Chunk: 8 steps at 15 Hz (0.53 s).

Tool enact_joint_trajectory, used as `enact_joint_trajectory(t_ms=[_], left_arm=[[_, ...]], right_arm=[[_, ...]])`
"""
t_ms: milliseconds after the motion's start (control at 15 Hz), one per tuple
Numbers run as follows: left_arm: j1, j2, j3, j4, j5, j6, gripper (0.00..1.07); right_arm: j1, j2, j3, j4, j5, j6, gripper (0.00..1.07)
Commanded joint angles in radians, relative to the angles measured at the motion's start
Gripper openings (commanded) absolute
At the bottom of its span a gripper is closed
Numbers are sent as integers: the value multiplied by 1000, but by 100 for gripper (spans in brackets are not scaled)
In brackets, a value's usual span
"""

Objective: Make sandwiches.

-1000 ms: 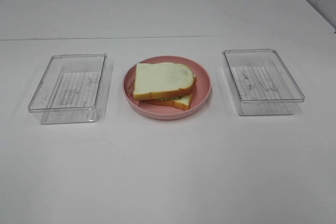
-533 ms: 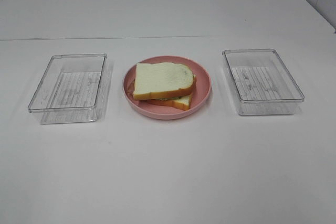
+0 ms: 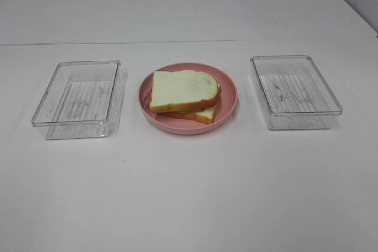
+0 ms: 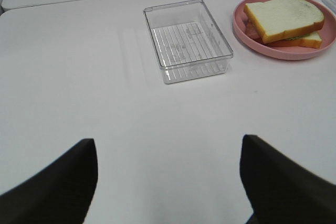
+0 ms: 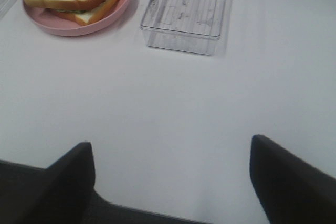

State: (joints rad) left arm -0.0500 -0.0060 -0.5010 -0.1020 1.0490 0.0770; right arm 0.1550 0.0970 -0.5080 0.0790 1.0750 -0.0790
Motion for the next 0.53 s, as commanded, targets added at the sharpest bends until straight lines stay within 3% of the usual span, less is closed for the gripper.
enact_joint_trajectory(t_ms=[67, 267, 533], left_arm=[[35, -22, 1, -2, -9, 0, 72], [62, -23, 1, -2, -9, 0, 72], [62, -22, 1, -2, -9, -1, 72]], right_arm=[[-77, -7, 2, 5, -12, -9, 76], [-153, -41, 2, 5, -12, -9, 76], [-155, -117, 3, 9, -12, -9, 76]])
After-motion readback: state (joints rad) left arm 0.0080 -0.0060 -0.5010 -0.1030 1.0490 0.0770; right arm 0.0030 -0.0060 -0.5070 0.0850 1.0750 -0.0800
